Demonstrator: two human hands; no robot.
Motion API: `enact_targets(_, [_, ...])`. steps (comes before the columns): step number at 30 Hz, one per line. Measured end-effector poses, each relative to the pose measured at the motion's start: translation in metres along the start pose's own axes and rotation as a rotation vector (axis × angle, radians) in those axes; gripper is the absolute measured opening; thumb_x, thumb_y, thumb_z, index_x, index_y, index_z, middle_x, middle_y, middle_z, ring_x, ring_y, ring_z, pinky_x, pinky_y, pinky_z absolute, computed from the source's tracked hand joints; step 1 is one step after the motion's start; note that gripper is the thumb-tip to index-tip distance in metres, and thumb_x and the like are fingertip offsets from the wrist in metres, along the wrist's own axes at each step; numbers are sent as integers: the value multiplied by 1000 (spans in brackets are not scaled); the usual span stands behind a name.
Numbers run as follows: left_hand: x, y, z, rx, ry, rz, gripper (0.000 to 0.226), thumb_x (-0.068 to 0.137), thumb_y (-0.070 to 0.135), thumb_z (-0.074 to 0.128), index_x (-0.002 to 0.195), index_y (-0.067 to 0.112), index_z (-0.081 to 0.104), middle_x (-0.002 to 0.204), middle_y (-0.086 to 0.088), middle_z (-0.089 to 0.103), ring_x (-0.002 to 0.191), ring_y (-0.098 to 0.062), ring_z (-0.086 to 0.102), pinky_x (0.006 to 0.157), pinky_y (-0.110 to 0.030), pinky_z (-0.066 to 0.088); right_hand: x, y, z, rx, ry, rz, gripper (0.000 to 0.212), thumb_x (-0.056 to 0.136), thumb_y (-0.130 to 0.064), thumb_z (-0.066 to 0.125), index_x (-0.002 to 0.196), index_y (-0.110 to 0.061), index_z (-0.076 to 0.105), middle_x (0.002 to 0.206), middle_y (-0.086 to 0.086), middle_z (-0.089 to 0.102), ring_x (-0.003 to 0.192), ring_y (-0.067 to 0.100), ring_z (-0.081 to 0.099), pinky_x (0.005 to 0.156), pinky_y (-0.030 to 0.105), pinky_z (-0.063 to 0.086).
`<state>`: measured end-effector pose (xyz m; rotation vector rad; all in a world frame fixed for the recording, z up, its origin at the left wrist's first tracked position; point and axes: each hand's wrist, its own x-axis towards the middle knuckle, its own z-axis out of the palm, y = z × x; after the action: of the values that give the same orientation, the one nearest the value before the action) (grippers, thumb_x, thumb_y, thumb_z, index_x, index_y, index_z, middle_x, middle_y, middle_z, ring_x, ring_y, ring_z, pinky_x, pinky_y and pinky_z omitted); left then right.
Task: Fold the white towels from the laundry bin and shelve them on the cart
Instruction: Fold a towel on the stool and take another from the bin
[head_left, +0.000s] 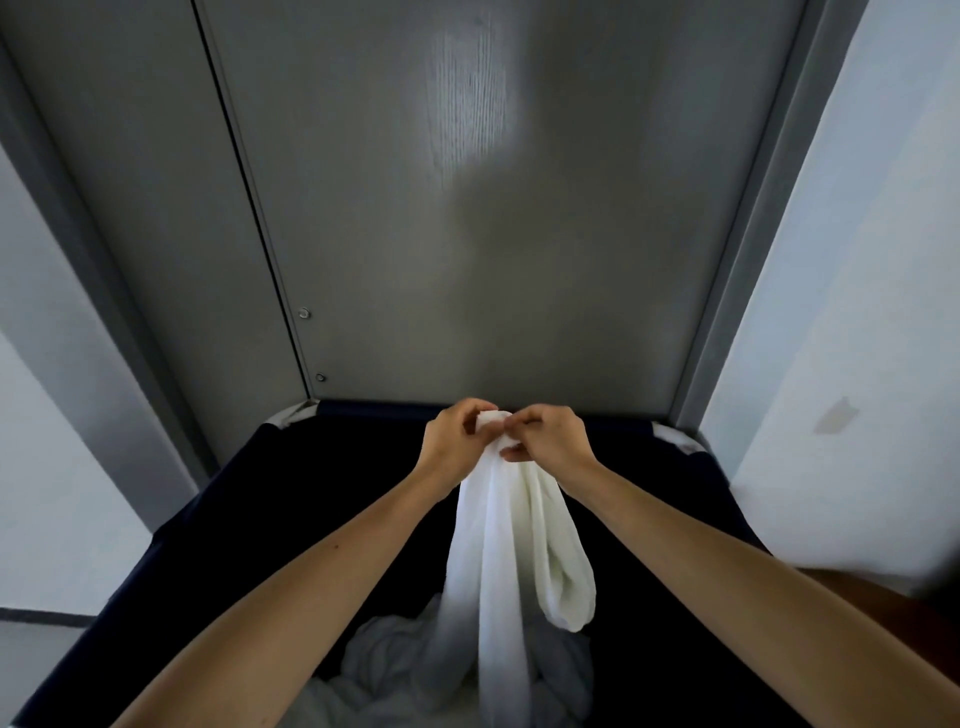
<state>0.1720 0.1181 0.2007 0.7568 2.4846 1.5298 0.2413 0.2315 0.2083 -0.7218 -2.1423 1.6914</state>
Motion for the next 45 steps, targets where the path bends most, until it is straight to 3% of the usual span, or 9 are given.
enact_targets(7, [-15,0,7,27,-78,49,40,73,32,80,109,22,67,93,10,69,87,-3,63,76,-8,46,2,8,-3,-110,73,6,8,87,-15,63,87,-11,70,87,2,67,79,14,65,64,18,52])
enact_targets(13, [-14,-3,18,113,-60,55,36,89,29,61,123,18,60,91,3,66,79,-8,57,59,-1,39,-2,4,1,-154,66,-41,13,84,-11,58,84,-8,71,81,4,68,72,20,69,71,27,58])
enact_targets(21, [-14,-2,18,269,-120,241,34,91,21,60,123,9,58,100,-11,70,92,-26,64,81,-30,49,-1,4,-4,-166,23,-24,15,85,-11,52,91,-8,66,86,5,68,73,15,68,67,24,58])
enact_targets(25, [-14,-2,15,220,-112,200,28,94,14,52,120,9,61,92,-6,67,80,-17,61,65,-8,43,0,1,-6,-137,-71,11,15,89,-17,53,91,-9,66,81,3,70,67,14,70,68,22,56])
enact_targets(29, [-7,-3,10,162,-11,129,24,90,15,54,111,14,67,97,-4,69,86,-16,60,61,-7,34,2,9,-18,13,-221,-11,15,91,-12,53,90,-16,67,79,6,70,75,16,68,70,25,56])
enact_targets(34, [1,16,9,2,68,130,22,90,17,57,108,17,69,83,-9,68,70,-10,60,57,-8,34,3,35,-32,-288,-107,-29,8,84,-21,62,79,-24,68,76,-8,69,79,10,65,74,23,52])
enact_targets(37, [11,30,6,-122,96,156,18,90,19,58,105,19,69,66,12,58,56,5,51,58,-8,36,4,38,-38,-338,-108,-63,16,88,-29,61,99,-22,70,92,-10,66,90,7,60,72,14,40])
enact_targets(40, [20,42,-1,-264,149,153,12,90,19,60,95,26,69,70,7,59,58,2,48,62,-16,39,3,36,-44,-350,-65,-167,30,85,-37,66,109,-19,65,103,-12,59,102,7,54,79,13,36])
enact_targets(45, [25,67,-13,-591,228,129,12,89,12,61,88,21,67,75,8,62,66,-2,55,68,-17,45,8,42,-58,-965,-28,-264,41,84,-45,61,110,-14,64,113,-1,56,122,19,35,100,28,31])
